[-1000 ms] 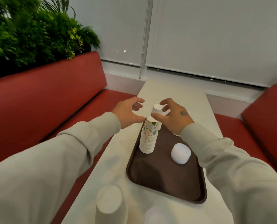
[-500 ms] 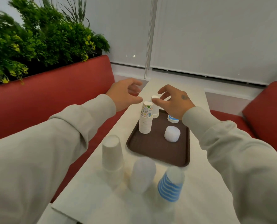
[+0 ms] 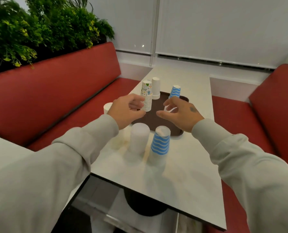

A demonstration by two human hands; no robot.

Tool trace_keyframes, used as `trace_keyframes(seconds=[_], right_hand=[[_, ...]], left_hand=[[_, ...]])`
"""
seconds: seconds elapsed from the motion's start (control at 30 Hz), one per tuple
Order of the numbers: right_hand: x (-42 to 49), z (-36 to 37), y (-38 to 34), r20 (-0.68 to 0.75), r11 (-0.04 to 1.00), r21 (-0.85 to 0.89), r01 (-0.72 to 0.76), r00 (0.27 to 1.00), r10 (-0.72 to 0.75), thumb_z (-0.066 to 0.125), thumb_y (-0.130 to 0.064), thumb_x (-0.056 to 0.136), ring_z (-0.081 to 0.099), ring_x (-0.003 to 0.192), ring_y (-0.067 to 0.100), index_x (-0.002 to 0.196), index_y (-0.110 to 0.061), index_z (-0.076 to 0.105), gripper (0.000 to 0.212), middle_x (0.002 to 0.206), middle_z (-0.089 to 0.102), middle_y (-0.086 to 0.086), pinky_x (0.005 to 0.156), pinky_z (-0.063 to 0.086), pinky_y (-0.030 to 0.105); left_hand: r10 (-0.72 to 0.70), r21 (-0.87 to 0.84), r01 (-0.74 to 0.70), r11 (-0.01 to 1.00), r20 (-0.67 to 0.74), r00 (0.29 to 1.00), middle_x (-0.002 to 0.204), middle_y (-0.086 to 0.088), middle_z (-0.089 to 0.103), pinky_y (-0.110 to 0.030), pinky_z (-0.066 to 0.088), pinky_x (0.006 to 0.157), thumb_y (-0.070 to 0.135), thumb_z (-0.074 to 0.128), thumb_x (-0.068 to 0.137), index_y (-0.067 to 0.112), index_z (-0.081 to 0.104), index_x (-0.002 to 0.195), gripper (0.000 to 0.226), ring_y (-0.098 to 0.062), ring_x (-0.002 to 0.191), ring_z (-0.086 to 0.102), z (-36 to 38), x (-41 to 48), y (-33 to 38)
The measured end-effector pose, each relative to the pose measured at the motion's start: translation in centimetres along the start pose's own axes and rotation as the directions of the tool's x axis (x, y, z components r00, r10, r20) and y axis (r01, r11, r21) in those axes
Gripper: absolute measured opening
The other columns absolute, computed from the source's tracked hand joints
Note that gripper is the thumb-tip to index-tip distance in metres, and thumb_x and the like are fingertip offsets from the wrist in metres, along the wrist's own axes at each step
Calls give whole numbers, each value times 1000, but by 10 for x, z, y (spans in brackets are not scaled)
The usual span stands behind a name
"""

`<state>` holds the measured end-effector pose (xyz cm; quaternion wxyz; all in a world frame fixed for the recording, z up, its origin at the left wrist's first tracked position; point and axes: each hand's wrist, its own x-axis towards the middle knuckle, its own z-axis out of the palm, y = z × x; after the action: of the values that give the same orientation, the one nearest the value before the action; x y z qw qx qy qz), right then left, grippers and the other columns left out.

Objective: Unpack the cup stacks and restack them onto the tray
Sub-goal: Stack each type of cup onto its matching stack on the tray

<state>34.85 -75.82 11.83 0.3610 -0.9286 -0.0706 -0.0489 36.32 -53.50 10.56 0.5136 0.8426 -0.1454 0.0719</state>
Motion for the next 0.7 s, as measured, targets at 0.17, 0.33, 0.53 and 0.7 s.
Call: trace_keyframes(seconds=[0.17, 0.33, 0.53, 0.7], right_hand=[[-26, 18, 22, 88, 996, 64, -62, 995, 56, 79, -46, 81, 58, 111, 17, 131, -26, 52, 61, 126, 58, 1, 87, 43, 26], [-32, 36, 41, 131, 997, 23, -68, 989, 64, 78, -48, 81, 54, 115, 17, 143, -33, 43, 72, 141, 51, 1, 92, 43, 28], [-39, 54, 56, 161, 991, 119, -64, 986, 44, 77, -32, 86, 59, 112, 21, 132, -34, 47, 55, 123, 60, -1, 87, 46, 28], [-41, 57, 62, 151, 986, 158, -60, 988, 36, 77, -29, 87, 60, 104, 19, 121, -34, 44, 48, 117, 59, -3, 71, 45, 17]], left_hand=[[-170, 52, 167, 985, 67, 983, 102, 0, 71, -29, 54, 95, 7, 79, 80, 18, 67, 115, 39, -12, 94, 68, 37, -45, -31], [-340, 95, 332, 939, 93, 936, 110, -6, 70, -27, 52, 94, 10, 82, 76, 12, 64, 124, 52, -16, 96, 66, 75, -73, -64], [-469, 112, 456, 883, 149, 871, 132, -6, 60, -21, 43, 91, 16, 86, 74, 13, 50, 141, 76, -18, 117, 60, 111, -85, -86], [-489, 140, 470, 872, 171, 856, 125, 4, 60, -22, 42, 88, 22, 90, 68, 21, 49, 140, 83, -14, 108, 57, 133, -85, -95]])
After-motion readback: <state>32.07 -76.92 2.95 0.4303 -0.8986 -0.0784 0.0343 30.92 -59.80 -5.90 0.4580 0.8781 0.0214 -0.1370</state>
